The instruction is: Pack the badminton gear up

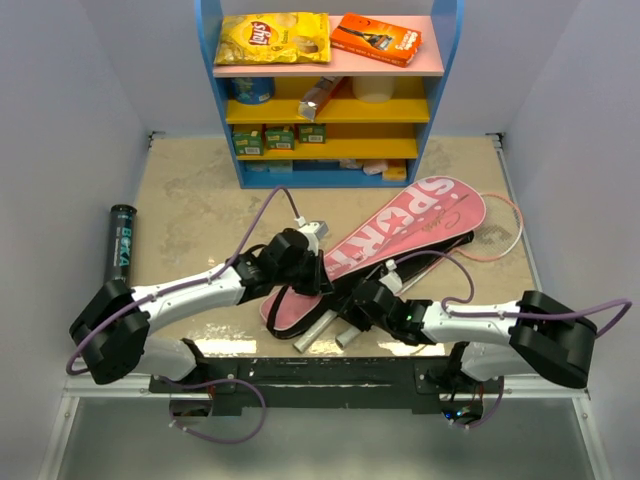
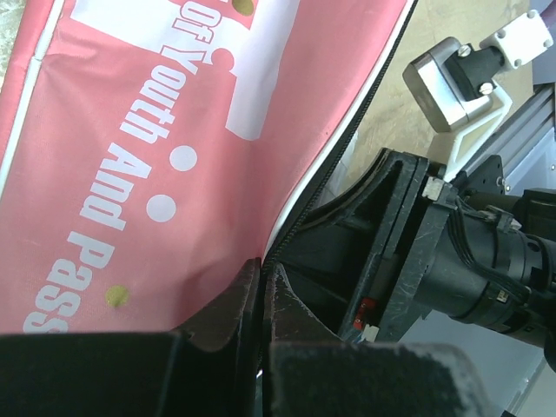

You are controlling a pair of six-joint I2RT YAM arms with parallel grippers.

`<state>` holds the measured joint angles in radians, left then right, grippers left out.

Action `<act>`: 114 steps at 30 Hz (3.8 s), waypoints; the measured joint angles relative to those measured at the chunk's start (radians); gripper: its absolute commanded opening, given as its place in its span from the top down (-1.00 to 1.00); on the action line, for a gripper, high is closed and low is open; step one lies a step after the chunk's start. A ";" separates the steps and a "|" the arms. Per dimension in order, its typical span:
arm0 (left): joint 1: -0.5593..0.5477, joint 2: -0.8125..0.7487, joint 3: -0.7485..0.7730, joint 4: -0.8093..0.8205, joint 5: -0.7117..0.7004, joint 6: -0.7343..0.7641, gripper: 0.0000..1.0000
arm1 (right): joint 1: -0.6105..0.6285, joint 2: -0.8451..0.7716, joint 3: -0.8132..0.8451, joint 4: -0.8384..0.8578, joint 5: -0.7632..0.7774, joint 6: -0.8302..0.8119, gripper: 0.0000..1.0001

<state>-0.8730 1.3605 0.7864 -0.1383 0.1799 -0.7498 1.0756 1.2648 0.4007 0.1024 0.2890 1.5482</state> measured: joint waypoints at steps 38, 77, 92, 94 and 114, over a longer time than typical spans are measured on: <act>0.008 -0.078 -0.150 0.030 0.062 -0.049 1.00 | -0.002 0.039 0.026 0.051 0.142 0.010 1.00; 0.008 -0.079 -0.136 0.002 0.092 -0.076 1.00 | -0.010 0.142 0.013 0.149 0.061 -0.053 1.00; 0.008 -0.084 -0.148 0.017 0.103 -0.078 1.00 | -0.038 0.148 -0.004 0.193 0.056 0.003 1.00; 0.009 -0.090 -0.158 0.029 0.105 -0.079 1.00 | -0.052 0.148 -0.004 0.198 0.053 0.002 1.00; 0.031 -0.113 -0.246 0.222 0.124 -0.159 1.00 | -0.141 0.236 0.026 0.294 0.018 -0.005 1.00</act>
<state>-0.8425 1.2472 0.5400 0.0837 0.3035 -0.9089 0.9348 1.5009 0.4271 0.3969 0.3073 1.5433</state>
